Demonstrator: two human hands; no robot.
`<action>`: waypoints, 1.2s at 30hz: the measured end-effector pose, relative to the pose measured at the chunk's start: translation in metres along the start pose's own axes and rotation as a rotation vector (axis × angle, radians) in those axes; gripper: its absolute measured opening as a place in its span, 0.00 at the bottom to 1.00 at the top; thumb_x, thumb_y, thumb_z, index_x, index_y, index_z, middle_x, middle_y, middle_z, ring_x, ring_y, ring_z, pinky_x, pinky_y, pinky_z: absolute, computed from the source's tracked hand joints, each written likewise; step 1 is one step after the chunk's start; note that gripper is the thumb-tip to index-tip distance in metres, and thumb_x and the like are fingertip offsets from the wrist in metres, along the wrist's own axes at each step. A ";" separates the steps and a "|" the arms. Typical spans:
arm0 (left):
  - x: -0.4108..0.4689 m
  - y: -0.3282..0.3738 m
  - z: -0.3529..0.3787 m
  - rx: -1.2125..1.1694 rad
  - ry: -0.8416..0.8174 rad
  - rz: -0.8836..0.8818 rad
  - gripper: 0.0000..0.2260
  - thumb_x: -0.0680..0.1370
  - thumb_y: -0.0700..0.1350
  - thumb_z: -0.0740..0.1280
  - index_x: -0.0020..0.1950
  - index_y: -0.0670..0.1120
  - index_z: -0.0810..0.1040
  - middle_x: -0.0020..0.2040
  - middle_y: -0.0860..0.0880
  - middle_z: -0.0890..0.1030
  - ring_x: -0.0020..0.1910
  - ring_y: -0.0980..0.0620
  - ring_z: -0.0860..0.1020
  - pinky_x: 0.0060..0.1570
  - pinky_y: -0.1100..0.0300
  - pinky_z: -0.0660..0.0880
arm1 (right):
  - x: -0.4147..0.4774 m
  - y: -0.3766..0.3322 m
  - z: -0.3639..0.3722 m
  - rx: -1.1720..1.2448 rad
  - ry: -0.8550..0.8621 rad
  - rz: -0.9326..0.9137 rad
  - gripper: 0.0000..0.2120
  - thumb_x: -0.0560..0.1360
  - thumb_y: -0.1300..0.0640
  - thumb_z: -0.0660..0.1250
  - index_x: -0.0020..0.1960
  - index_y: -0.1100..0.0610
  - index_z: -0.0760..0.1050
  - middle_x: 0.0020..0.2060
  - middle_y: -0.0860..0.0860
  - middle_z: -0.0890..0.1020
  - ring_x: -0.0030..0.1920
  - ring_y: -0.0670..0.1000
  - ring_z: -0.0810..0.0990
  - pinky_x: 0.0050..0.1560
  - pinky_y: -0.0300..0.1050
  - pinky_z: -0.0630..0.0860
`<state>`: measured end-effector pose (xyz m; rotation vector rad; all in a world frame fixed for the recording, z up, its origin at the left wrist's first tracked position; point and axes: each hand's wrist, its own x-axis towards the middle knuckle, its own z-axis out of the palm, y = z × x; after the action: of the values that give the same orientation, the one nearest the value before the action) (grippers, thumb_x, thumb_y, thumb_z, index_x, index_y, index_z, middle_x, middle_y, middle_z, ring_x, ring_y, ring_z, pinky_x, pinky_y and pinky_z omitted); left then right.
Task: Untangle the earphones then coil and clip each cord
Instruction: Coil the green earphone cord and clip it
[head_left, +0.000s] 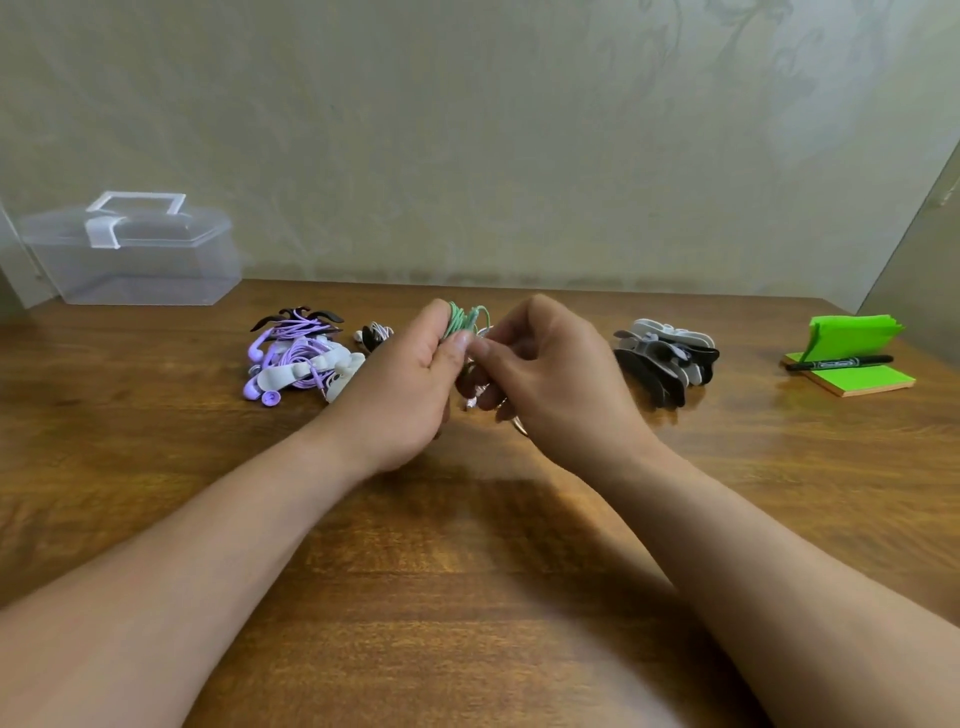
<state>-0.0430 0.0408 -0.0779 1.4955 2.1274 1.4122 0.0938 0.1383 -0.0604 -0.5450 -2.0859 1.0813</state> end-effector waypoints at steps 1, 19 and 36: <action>0.000 0.001 0.001 -0.087 -0.031 -0.026 0.11 0.88 0.49 0.56 0.53 0.42 0.68 0.33 0.46 0.74 0.29 0.52 0.69 0.29 0.54 0.67 | 0.003 0.004 -0.003 -0.045 0.048 -0.034 0.07 0.81 0.54 0.72 0.49 0.56 0.77 0.37 0.51 0.86 0.35 0.49 0.86 0.38 0.54 0.84; -0.003 0.016 -0.013 -1.071 -0.408 -0.225 0.04 0.84 0.43 0.61 0.51 0.44 0.73 0.38 0.50 0.72 0.23 0.59 0.63 0.28 0.63 0.58 | 0.016 0.018 -0.009 0.466 -0.237 0.170 0.07 0.84 0.57 0.67 0.51 0.59 0.81 0.40 0.56 0.79 0.38 0.49 0.78 0.40 0.42 0.77; -0.002 0.017 -0.007 -1.047 -0.323 -0.314 0.06 0.80 0.47 0.66 0.49 0.45 0.76 0.44 0.50 0.75 0.33 0.55 0.65 0.31 0.64 0.65 | 0.014 0.018 -0.011 0.019 -0.158 -0.067 0.11 0.85 0.54 0.64 0.54 0.63 0.78 0.48 0.65 0.81 0.42 0.50 0.77 0.51 0.61 0.79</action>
<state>-0.0348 0.0358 -0.0618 0.8319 1.0328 1.6020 0.0940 0.1630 -0.0649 -0.3883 -2.2111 1.1358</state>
